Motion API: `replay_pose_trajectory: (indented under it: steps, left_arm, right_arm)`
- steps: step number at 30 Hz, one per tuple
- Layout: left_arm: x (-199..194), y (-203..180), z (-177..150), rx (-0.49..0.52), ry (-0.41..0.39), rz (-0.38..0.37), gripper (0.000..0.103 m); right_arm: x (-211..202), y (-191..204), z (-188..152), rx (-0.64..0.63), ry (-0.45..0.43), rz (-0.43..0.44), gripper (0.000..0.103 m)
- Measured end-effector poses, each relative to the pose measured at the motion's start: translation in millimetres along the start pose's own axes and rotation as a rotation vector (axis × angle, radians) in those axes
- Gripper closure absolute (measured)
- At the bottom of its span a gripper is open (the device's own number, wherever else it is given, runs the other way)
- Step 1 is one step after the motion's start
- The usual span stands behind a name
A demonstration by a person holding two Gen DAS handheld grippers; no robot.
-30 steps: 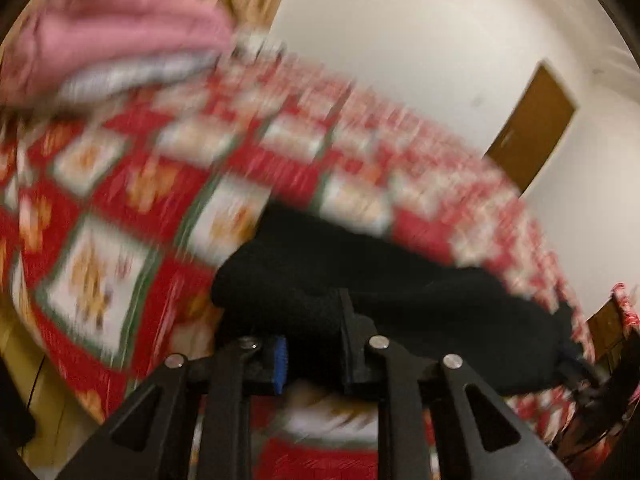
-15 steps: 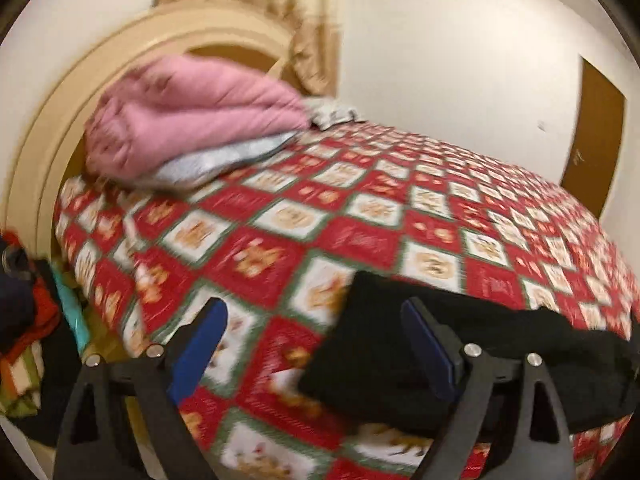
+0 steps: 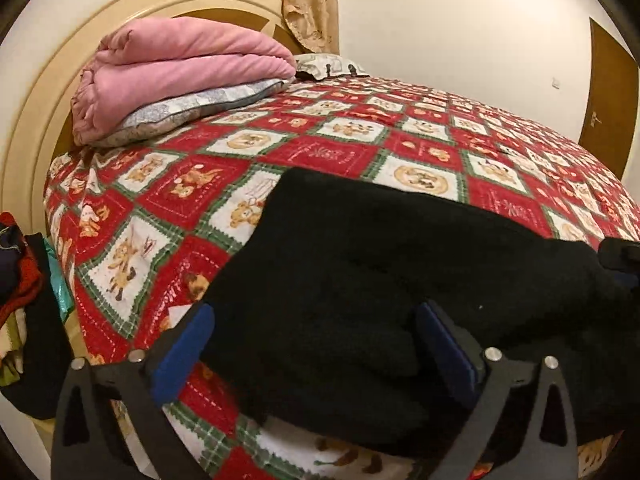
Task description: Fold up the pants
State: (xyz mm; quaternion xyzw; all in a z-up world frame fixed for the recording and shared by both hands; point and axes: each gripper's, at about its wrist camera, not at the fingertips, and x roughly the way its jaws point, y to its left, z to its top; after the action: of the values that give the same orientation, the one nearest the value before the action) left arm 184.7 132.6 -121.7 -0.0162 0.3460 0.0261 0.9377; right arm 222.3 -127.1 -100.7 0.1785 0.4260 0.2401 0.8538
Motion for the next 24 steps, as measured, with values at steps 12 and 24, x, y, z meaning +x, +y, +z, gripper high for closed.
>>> replay_pose_trajectory:
  steps: [12,24]
  left_arm:
    - [0,-6,-9,0.013,-0.056,0.018,0.000]
    - [1,-5,-7,0.017,-0.043,0.004,0.000]
  right_arm:
    - [13,-5,11,0.001,0.068,0.068,0.029]
    - [31,-13,22,0.061,0.205,0.300,0.022]
